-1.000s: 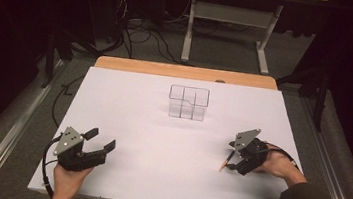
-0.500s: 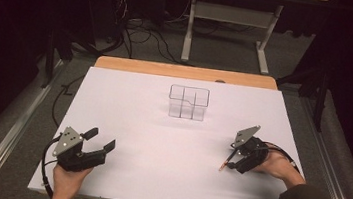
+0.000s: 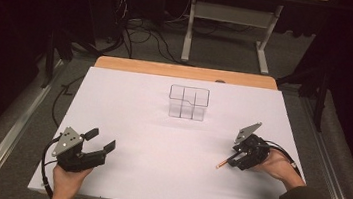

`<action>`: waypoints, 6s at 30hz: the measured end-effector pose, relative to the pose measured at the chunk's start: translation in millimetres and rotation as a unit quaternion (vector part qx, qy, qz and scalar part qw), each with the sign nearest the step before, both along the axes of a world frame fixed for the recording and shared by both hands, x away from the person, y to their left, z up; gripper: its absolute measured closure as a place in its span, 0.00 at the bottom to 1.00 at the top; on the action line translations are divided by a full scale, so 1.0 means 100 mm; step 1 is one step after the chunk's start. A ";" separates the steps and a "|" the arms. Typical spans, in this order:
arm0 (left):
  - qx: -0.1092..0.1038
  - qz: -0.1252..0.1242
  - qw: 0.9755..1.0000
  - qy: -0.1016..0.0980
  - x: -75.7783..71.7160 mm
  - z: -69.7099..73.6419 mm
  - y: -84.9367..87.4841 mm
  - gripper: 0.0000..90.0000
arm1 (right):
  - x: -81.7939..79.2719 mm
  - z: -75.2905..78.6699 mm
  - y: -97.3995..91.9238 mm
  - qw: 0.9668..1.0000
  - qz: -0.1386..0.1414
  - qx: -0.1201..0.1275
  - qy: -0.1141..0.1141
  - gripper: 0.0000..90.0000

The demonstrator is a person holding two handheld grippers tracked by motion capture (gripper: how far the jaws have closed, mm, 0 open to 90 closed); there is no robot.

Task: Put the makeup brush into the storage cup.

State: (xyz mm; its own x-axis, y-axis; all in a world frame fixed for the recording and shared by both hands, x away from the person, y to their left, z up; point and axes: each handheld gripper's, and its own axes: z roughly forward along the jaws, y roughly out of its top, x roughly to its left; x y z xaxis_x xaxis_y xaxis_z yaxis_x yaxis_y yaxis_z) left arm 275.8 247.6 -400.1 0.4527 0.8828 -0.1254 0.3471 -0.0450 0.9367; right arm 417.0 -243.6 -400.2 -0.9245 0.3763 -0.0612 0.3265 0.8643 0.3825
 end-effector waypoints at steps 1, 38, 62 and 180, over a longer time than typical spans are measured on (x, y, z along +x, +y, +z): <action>0.000 0.000 1.000 0.000 0.00 0.00 0.00 0.28 | 0.00 0.00 0.00 1.000 -0.001 -0.001 0.000 0.49; -0.005 -0.001 1.000 0.003 -0.01 -0.01 0.00 0.29 | 0.00 0.04 -0.03 0.999 -0.051 -0.004 0.008 0.82; -0.003 -0.005 1.000 0.008 -0.01 0.01 0.01 0.30 | 0.02 0.06 0.03 0.995 -0.091 -0.030 0.023 0.94; 0.014 -0.026 1.000 0.001 -0.02 0.01 -0.07 0.29 | 0.04 0.56 0.22 0.961 -0.166 0.220 -0.034 0.95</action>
State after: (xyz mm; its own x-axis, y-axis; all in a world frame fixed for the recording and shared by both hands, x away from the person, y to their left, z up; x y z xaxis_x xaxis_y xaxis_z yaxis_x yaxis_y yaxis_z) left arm 274.0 240.1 -398.8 0.4976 0.8614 -0.1016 0.3451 -0.0891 0.9343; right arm 421.3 -221.9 -343.7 -0.7482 0.6533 0.1157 0.5184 0.4667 0.7165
